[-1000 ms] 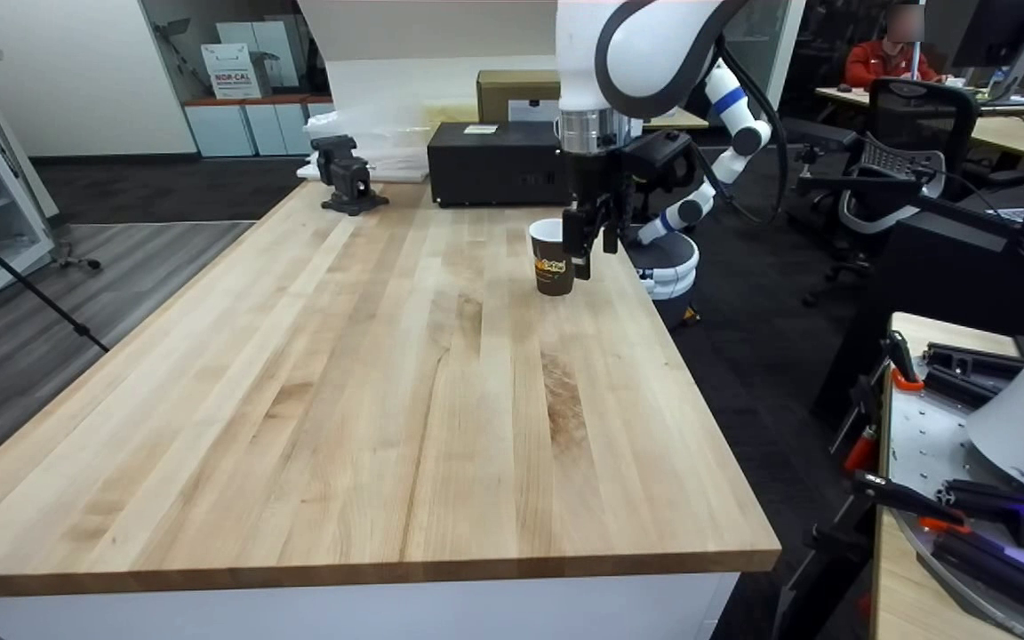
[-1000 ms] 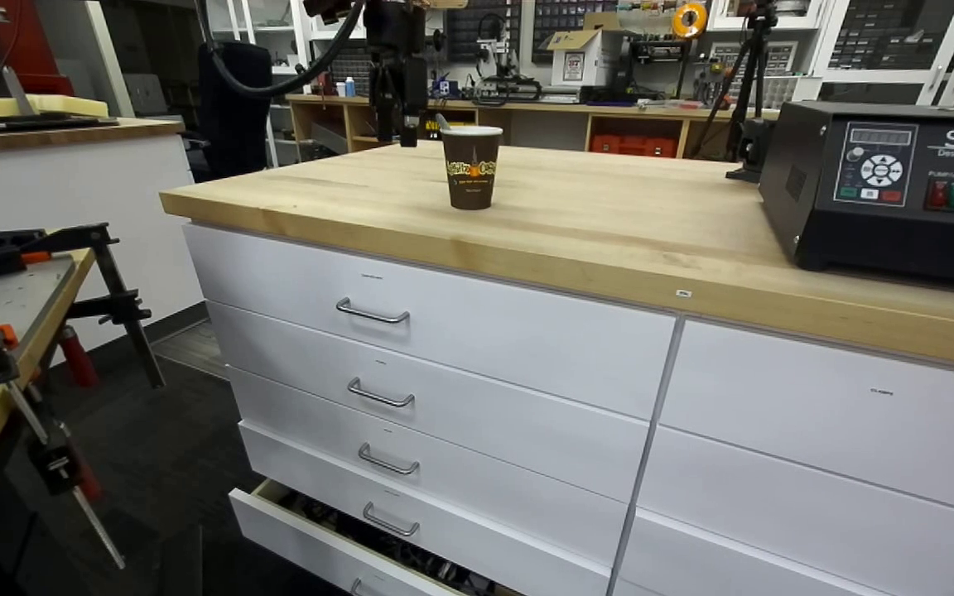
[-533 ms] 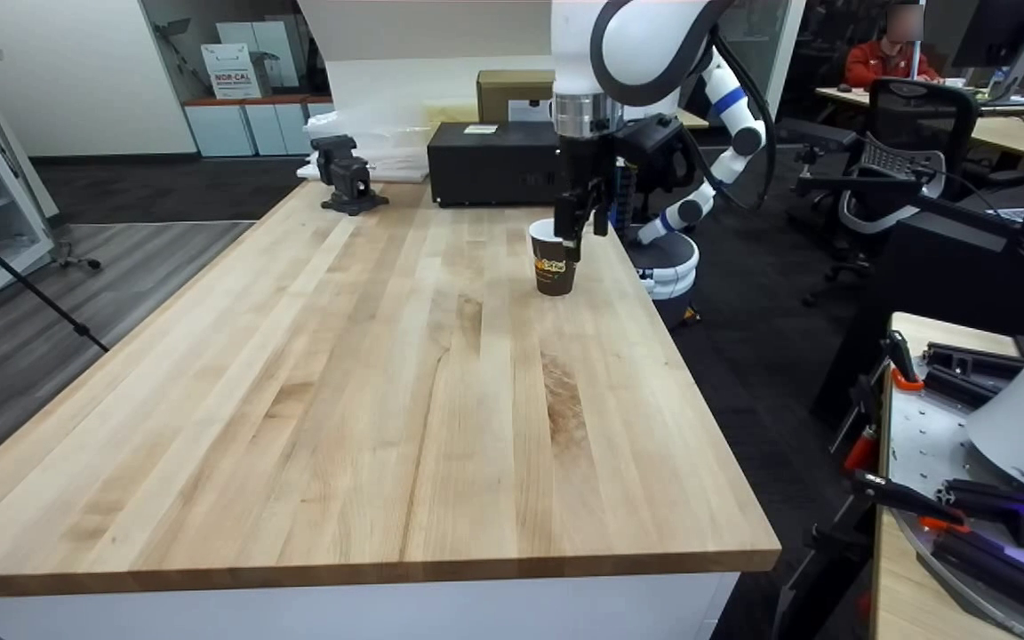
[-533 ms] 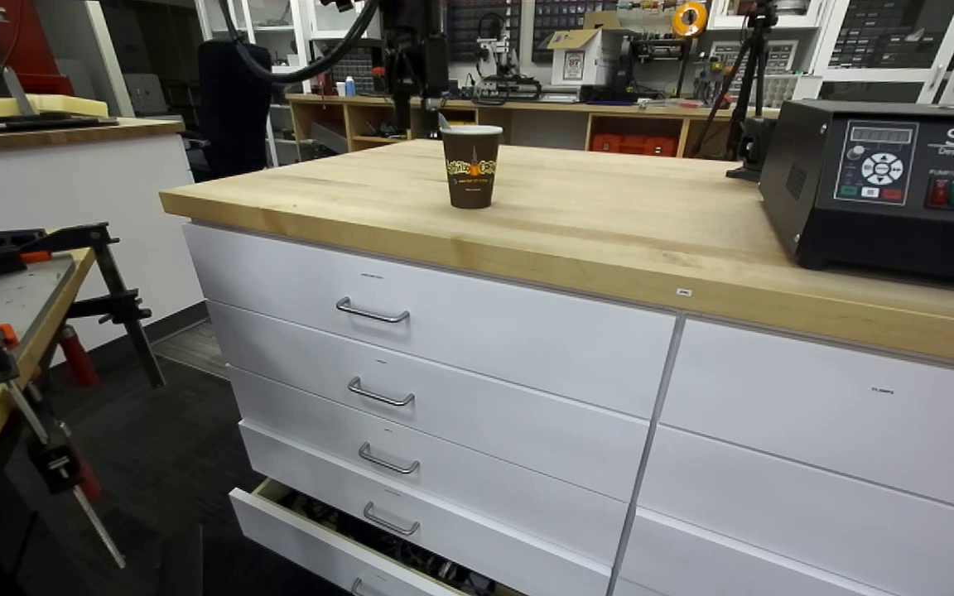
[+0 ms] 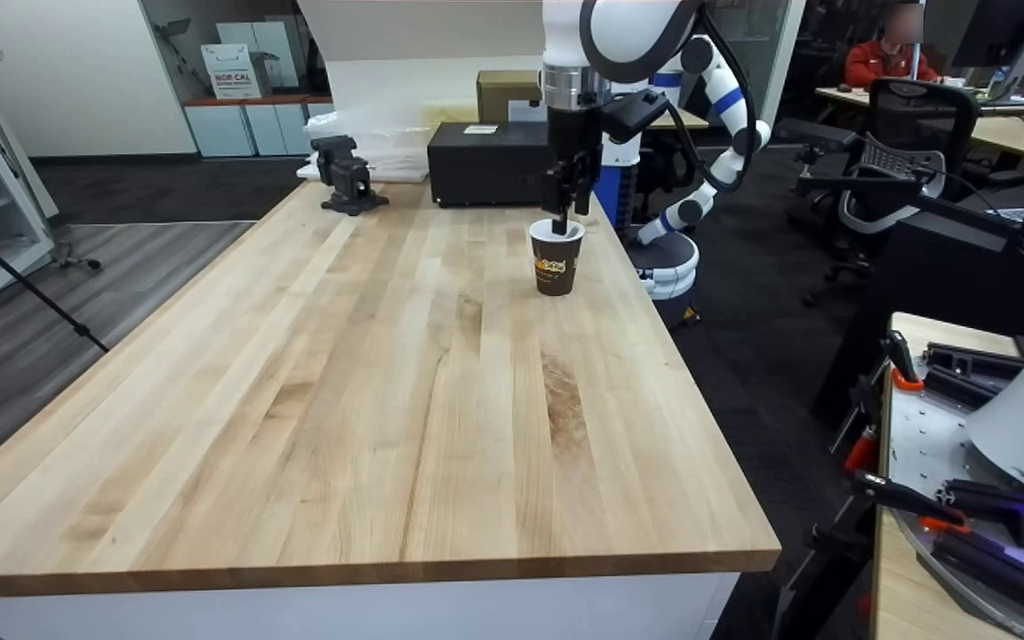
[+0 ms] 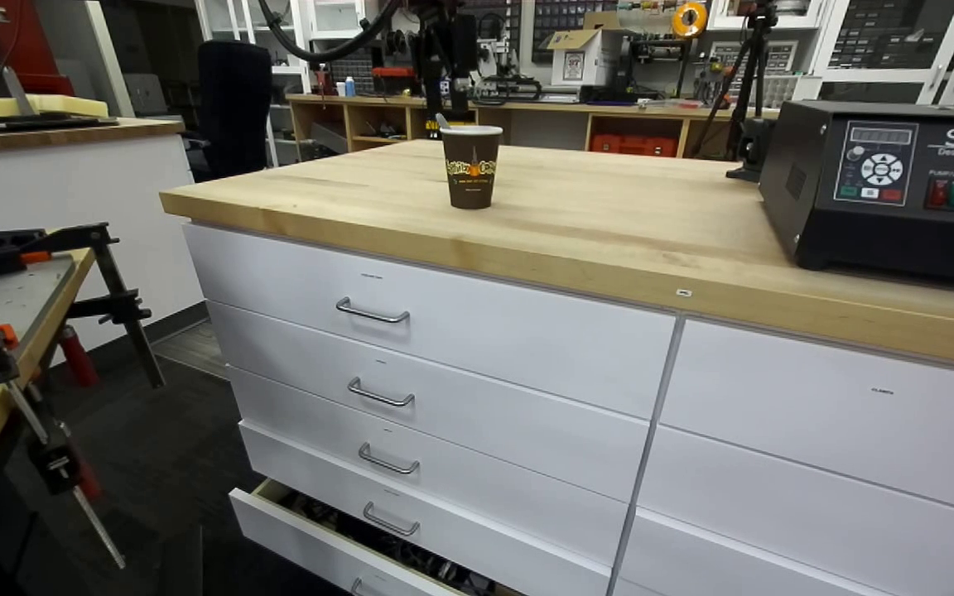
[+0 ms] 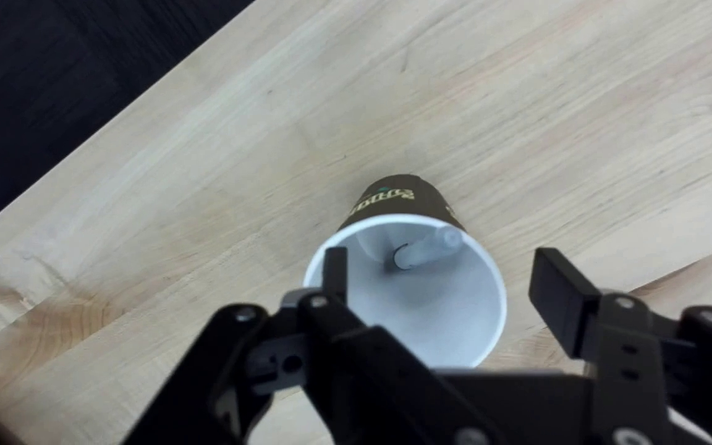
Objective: Remove the pen from the cup.
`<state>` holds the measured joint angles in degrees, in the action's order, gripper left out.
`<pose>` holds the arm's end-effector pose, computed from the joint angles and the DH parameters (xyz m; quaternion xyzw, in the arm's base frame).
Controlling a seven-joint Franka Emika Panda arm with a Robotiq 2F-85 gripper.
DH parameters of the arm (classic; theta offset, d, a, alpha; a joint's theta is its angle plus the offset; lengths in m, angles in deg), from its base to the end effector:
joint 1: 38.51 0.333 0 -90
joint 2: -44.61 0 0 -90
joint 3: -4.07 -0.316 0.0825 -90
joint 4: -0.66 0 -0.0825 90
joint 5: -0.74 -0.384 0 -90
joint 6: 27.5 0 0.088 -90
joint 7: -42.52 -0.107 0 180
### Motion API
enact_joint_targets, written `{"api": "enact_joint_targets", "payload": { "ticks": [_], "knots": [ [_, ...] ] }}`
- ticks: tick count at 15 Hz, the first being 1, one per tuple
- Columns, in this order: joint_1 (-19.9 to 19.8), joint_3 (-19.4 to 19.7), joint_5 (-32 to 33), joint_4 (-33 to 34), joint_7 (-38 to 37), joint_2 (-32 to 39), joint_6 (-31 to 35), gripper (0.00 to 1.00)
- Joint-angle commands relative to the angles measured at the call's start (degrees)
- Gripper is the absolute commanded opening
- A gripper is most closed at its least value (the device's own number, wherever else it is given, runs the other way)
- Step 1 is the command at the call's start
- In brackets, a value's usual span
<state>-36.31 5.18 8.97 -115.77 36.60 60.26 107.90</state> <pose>0.5990 0.0100 0.3173 0.9981 0.0080 0.0321 0.0526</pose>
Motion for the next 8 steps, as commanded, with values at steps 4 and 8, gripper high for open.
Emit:
{"api": "enact_joint_targets", "payload": {
  "ticks": [4,8],
  "knots": [
    [-0.42,0.73,0.49,2.64,0.21,2.7,0.73,0.8],
    [-0.33,0.92,0.32,2.96,0.14,4.26,1.14,0.4]
  ]
}}
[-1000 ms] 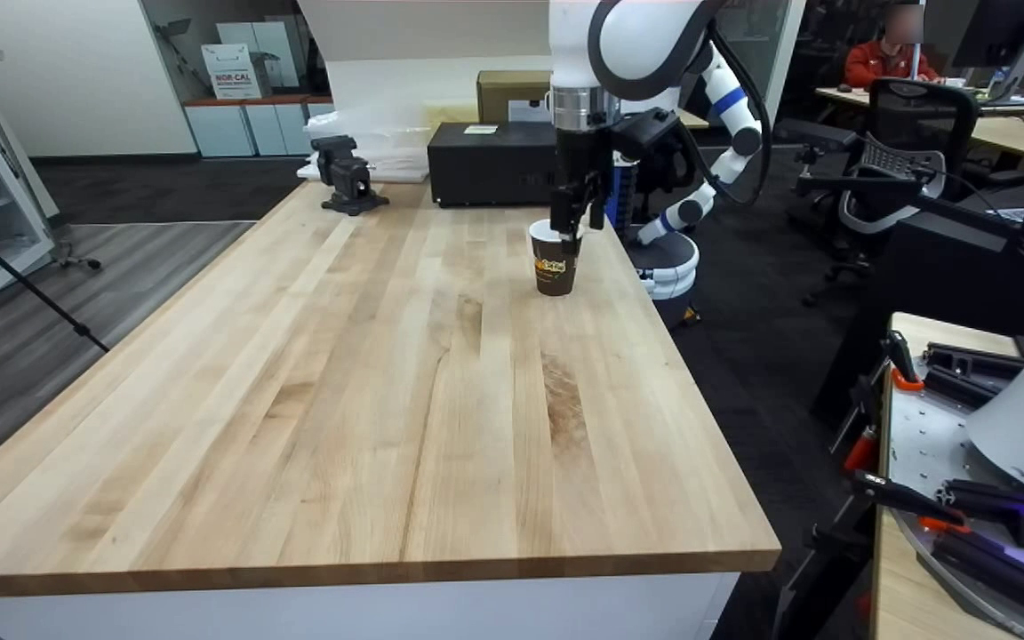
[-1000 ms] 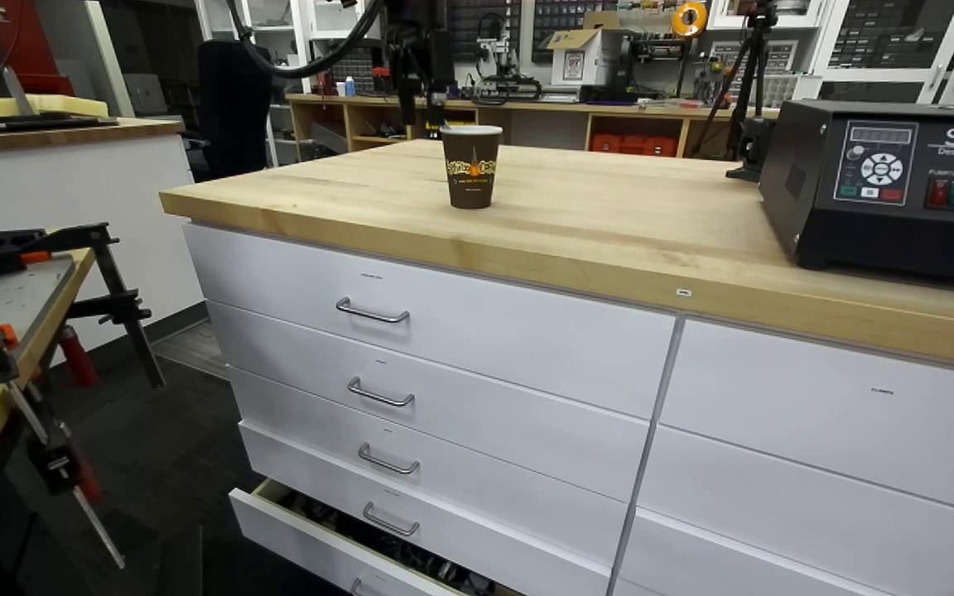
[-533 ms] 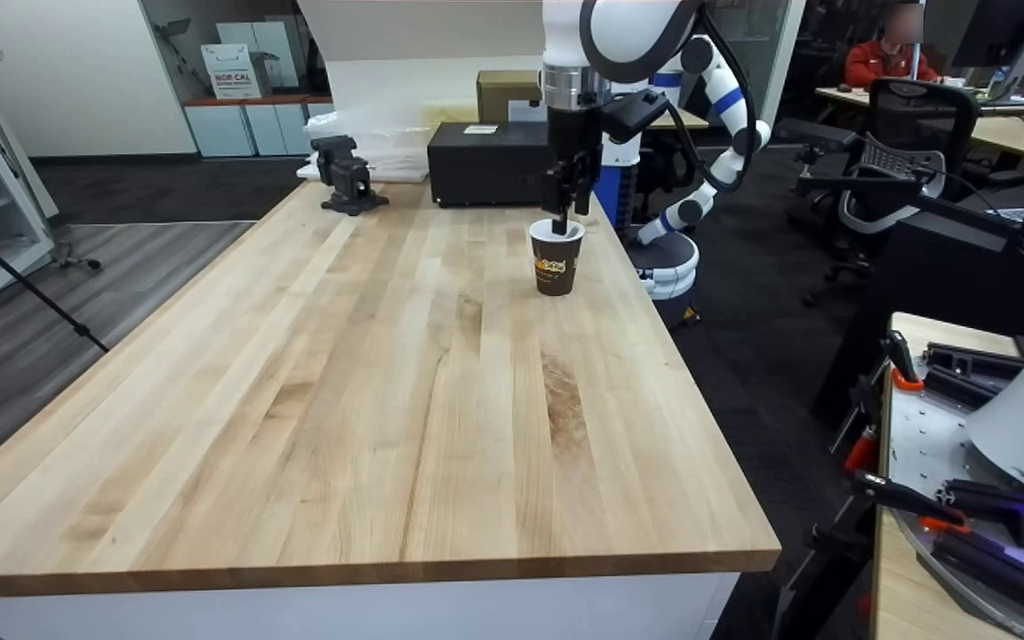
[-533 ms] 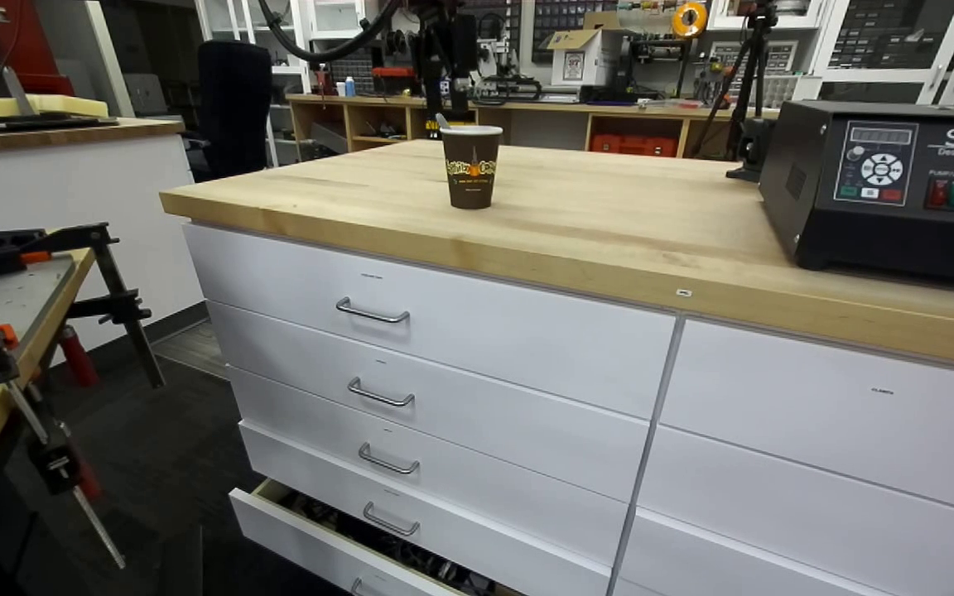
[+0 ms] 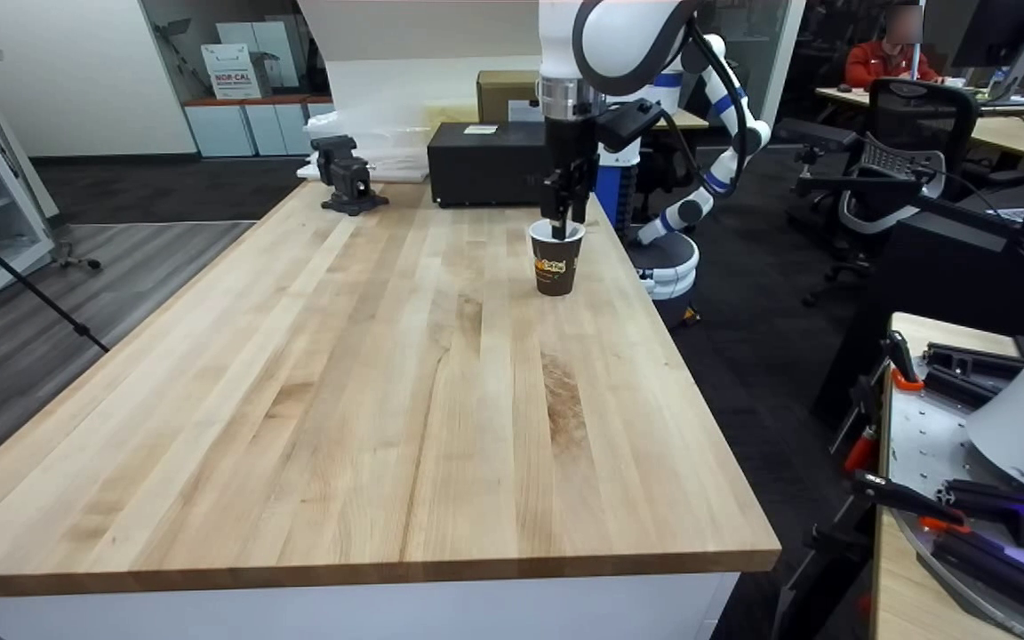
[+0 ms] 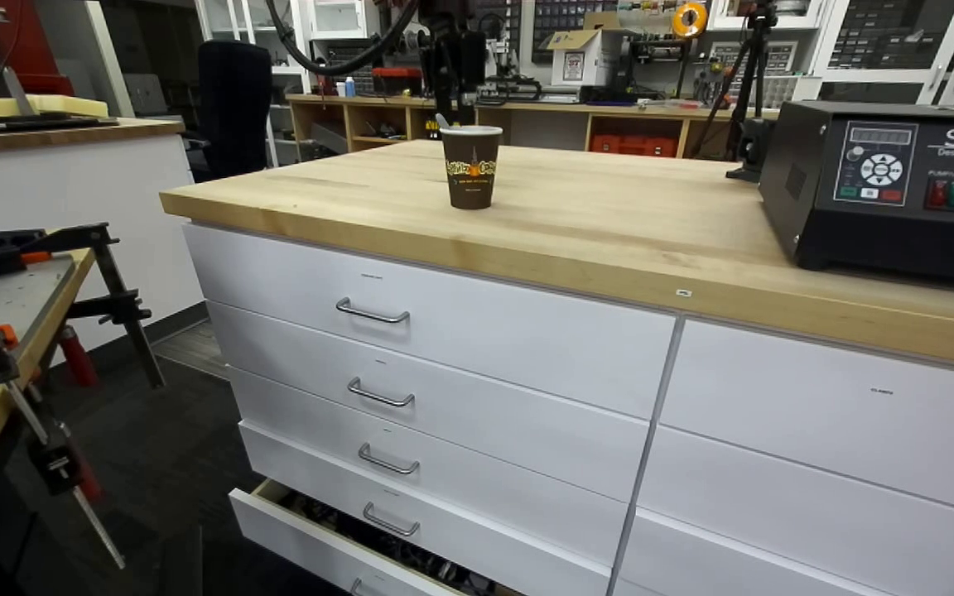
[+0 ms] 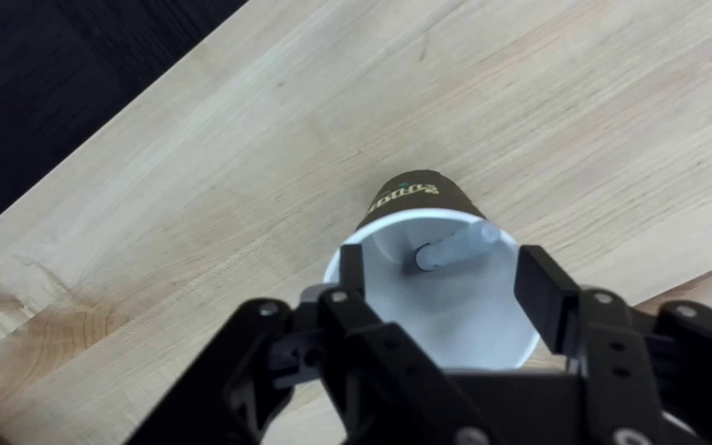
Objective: Remove the pen from the cup.
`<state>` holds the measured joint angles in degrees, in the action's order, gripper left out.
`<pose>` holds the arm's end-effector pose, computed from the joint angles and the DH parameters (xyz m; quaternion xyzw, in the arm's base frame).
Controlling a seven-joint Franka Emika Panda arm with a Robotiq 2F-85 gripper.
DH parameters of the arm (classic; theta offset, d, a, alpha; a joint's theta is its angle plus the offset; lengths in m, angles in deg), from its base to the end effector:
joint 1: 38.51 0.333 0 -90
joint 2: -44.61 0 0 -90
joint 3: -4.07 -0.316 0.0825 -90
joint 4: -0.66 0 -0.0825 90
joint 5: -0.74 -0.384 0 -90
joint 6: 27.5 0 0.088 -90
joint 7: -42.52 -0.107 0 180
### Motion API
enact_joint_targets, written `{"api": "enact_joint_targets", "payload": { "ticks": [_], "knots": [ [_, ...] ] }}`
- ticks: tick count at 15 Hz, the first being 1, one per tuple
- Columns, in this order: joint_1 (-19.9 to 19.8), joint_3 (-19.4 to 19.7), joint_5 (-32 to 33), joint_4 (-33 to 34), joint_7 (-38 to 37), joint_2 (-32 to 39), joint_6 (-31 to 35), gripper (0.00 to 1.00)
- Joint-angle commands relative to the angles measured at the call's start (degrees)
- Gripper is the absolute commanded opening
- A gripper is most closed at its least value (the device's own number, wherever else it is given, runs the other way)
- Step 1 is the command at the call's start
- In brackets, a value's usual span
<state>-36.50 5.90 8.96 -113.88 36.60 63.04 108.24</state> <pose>0.6085 0.0009 0.3029 0.9981 0.0011 0.0269 0.0549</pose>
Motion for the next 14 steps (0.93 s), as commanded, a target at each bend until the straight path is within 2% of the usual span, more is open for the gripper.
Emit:
{"api": "enact_joint_targets", "payload": {
  "ticks": [1,5,8,9,10,11,14],
  "knots": [
    [-0.09,0.19,0.3,1.39,0.12,1.72,0.75,0.35],
    [-0.34,0.42,0.18,3.23,0.63,2.62,-0.45,0.07],
    [-0.32,0.73,0.32,4.68,0.63,2.98,-1.4,0.02],
    [-0.29,0.82,0.4,5.02,0.62,2.94,-1.63,0.13],
    [0.07,0.94,0.78,4.6,-0.02,2.7,-1.27,0.28],
    [0.26,0.98,0.97,4.35,-0.33,2.57,-1.04,0.3],
    [0.7,1.06,1.49,4.24,-0.82,2.32,-1.85,0.47]
  ]
}}
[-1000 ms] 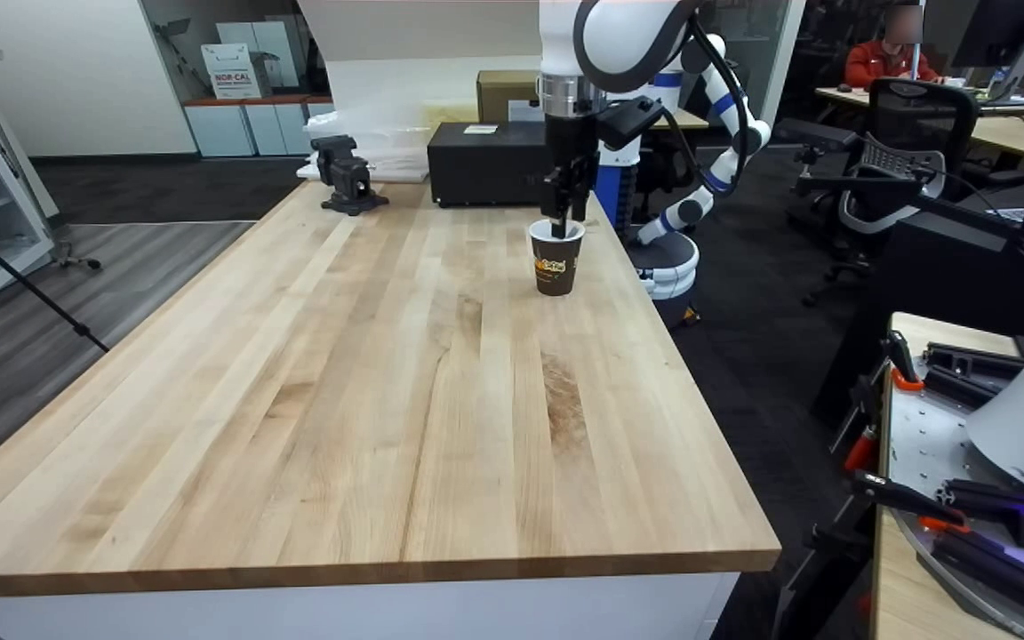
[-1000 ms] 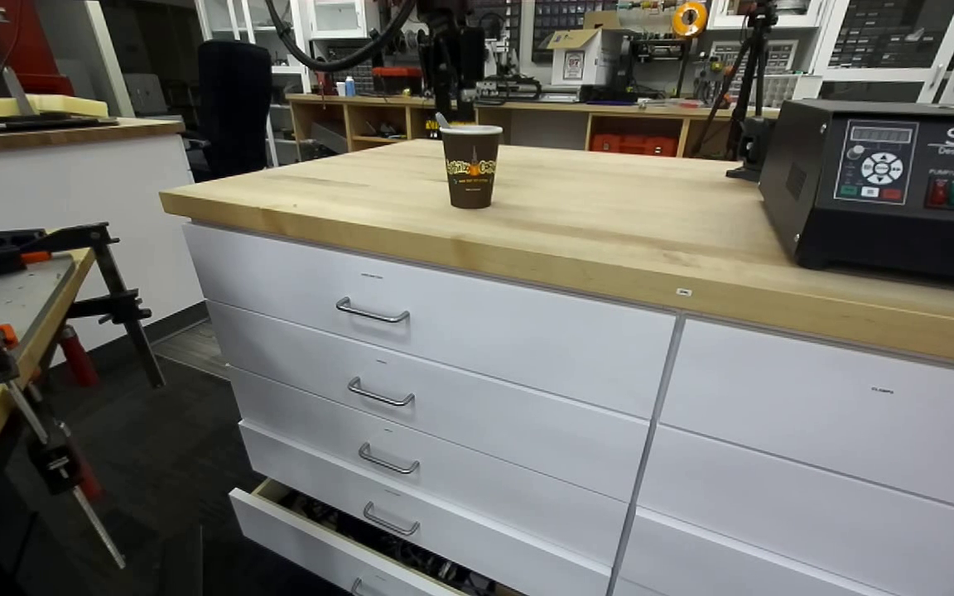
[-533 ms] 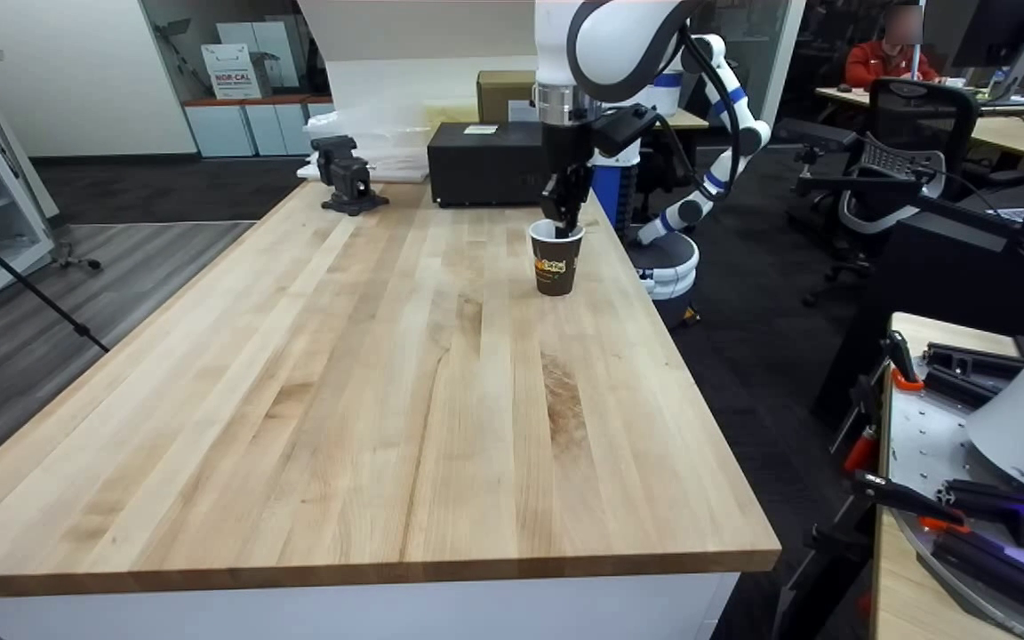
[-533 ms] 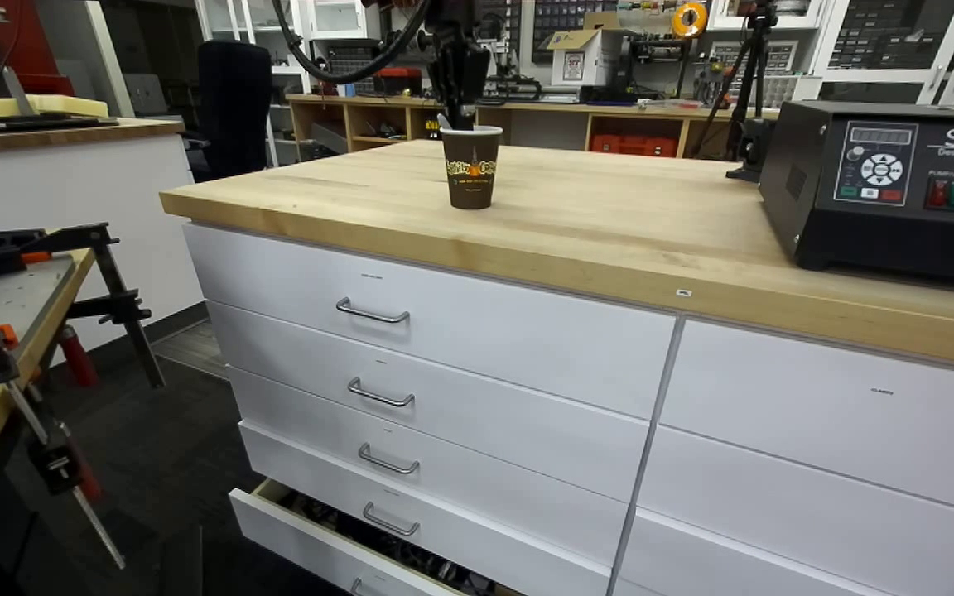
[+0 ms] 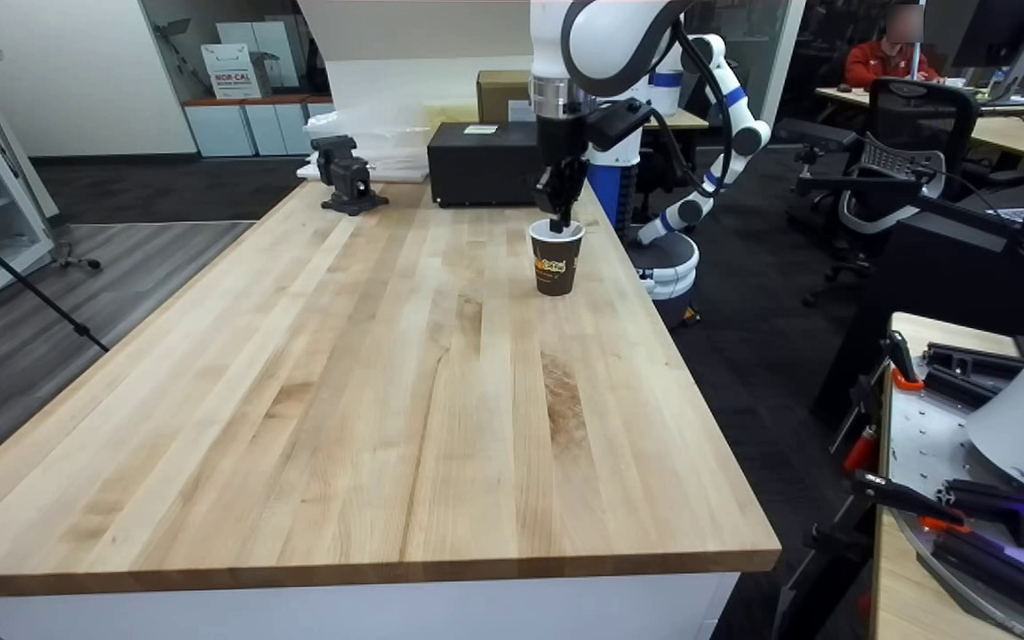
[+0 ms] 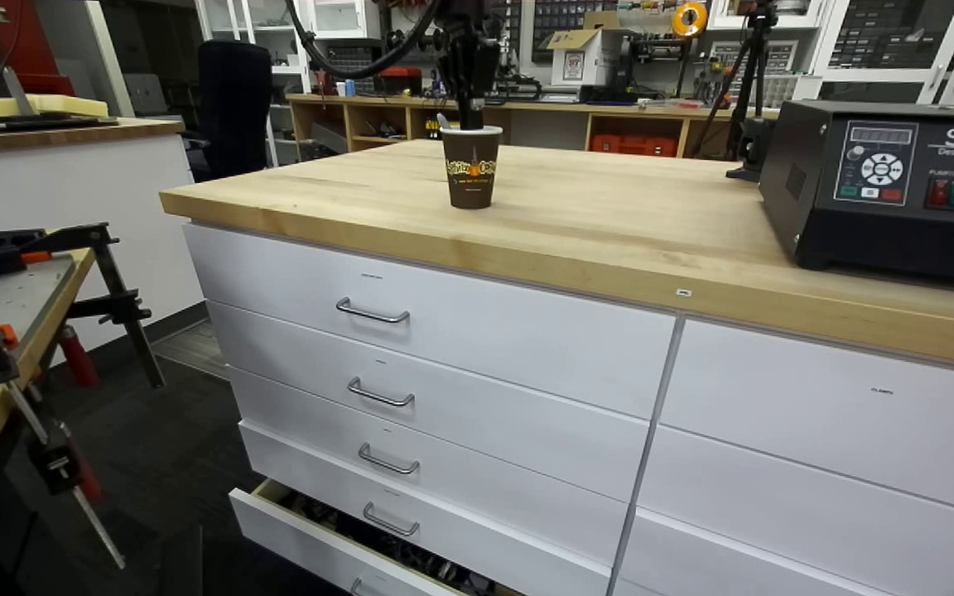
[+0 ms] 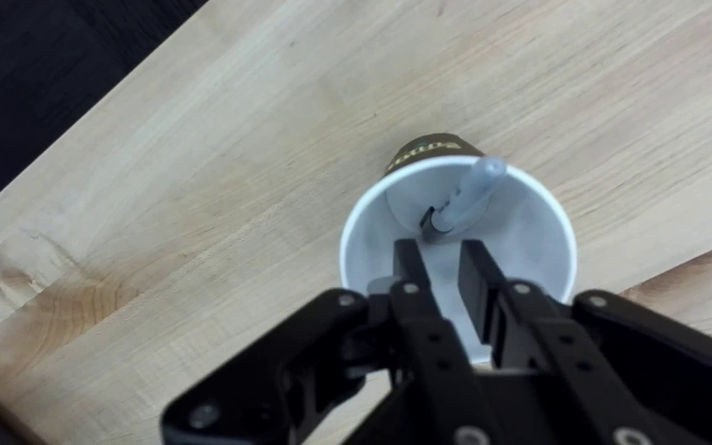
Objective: Remove the pen from the cup.
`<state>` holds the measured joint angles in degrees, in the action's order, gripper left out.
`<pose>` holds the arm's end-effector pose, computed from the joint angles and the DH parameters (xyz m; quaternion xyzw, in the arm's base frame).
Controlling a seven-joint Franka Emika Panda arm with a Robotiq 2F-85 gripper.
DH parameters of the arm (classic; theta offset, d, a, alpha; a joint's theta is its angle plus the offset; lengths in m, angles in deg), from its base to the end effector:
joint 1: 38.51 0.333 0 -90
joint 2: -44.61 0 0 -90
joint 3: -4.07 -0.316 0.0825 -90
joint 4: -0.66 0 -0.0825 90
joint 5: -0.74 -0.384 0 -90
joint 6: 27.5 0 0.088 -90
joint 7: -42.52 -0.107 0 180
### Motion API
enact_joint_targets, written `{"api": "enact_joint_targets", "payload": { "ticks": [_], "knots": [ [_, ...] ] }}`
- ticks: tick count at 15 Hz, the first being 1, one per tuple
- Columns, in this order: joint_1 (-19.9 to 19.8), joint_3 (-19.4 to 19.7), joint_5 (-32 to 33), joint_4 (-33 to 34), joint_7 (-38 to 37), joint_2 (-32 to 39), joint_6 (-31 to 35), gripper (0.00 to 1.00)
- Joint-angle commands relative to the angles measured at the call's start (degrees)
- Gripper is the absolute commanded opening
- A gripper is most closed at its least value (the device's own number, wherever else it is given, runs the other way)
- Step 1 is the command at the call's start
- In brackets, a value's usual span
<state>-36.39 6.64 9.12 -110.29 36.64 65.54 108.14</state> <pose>0.6258 -0.0053 0.3031 0.9976 -0.0028 0.0354 0.0591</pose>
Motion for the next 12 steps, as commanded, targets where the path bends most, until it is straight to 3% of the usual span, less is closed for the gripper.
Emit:
{"api": "enact_joint_targets", "payload": {
  "ticks": [1,8,12],
  "knots": [
    [0.68,0.34,1.47,0.62,-0.92,-0.18,-1.88,0.53],
    [1.22,0.21,1.82,1.58,-1.05,-0.78,-7.72,0.98],
    [1.02,0.03,1.57,3.23,-0.71,-1.38,-12.03,0.98]
  ]
}}
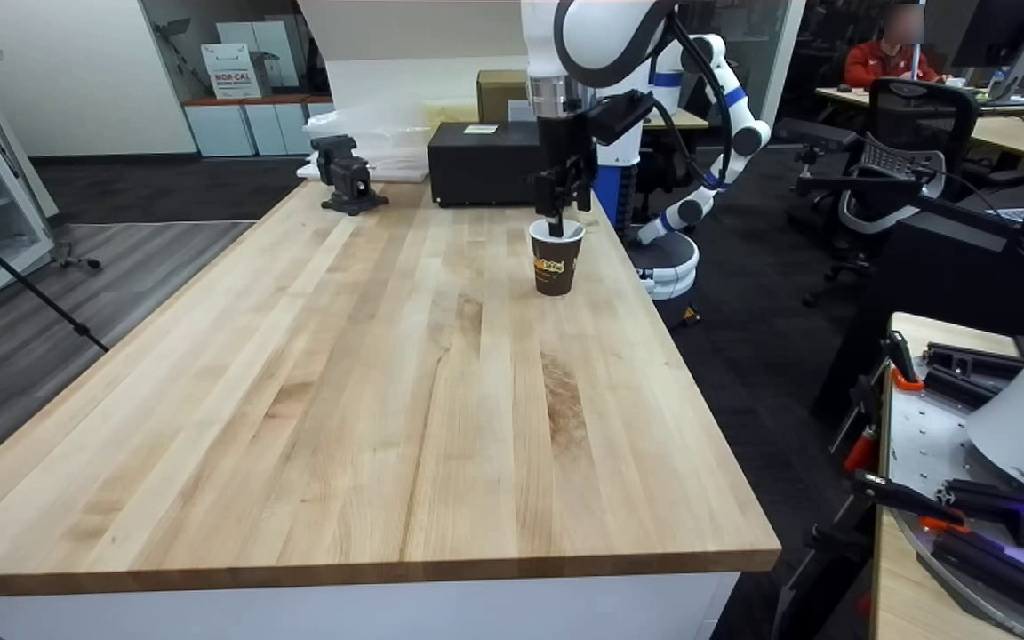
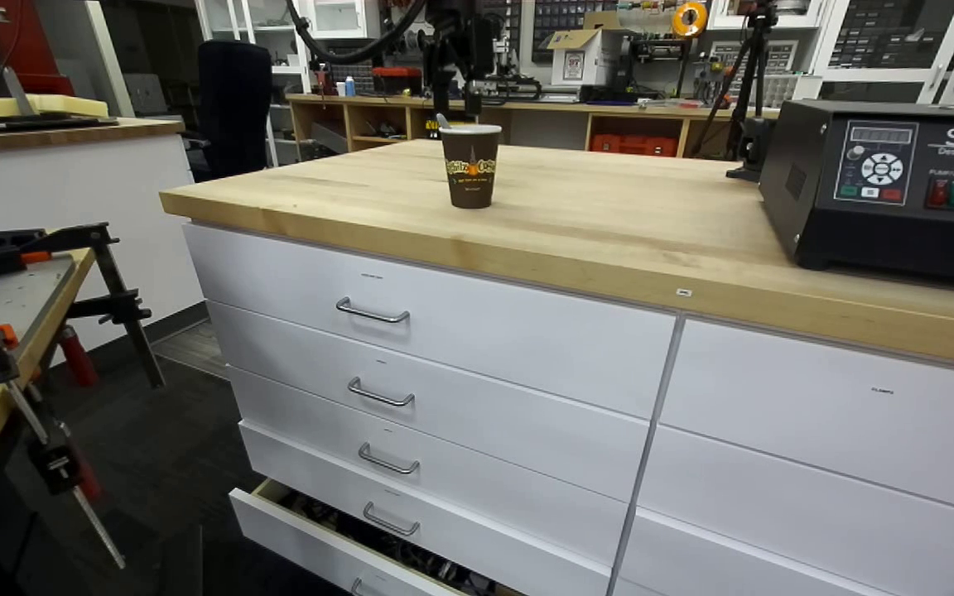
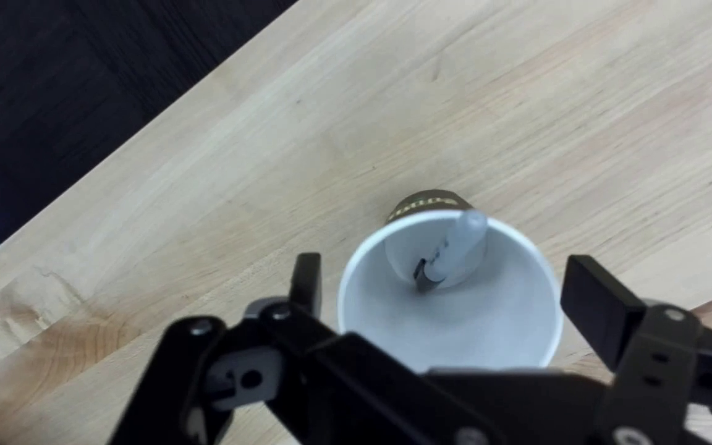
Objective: Remove the pen from the cup.
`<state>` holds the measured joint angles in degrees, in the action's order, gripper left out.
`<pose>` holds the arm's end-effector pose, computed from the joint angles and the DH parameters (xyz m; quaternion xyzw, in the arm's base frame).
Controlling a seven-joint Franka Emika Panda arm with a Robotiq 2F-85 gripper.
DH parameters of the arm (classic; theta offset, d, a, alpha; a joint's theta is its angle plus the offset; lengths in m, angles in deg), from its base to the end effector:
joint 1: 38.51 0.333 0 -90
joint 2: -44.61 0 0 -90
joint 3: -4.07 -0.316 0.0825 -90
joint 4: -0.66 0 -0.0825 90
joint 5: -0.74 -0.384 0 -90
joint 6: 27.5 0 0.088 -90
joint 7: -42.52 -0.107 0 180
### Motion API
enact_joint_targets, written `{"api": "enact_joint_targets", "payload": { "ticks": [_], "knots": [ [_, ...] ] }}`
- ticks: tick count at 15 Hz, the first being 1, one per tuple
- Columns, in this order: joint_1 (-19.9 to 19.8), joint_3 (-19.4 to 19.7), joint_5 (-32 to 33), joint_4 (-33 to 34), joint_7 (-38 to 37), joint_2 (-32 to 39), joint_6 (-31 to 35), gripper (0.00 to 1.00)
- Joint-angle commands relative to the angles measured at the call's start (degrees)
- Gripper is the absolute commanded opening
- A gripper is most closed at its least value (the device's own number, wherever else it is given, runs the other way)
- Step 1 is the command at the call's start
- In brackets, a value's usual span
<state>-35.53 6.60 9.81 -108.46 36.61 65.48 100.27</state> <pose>0.6210 0.0014 0.3056 0.9974 0.0034 -0.0156 0.0704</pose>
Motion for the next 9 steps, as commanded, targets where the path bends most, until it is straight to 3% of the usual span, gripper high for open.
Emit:
{"api": "enact_joint_targets", "payload": {
  "ticks": [1,7,8,9],
  "knots": [
    [0.09,0.01,0.78,1.9,-0.58,-1.35,-4.94,0.81],
    [-0.29,-0.1,0.49,3.57,-0.14,-1.09,-7.44,0.4],
    [-0.36,-0.11,0.4,3.76,-0.1,-0.93,-7.85,0.7],
    [-0.43,-0.15,0.26,3.93,0.02,-0.85,-8.36,0.79]
  ]
}}
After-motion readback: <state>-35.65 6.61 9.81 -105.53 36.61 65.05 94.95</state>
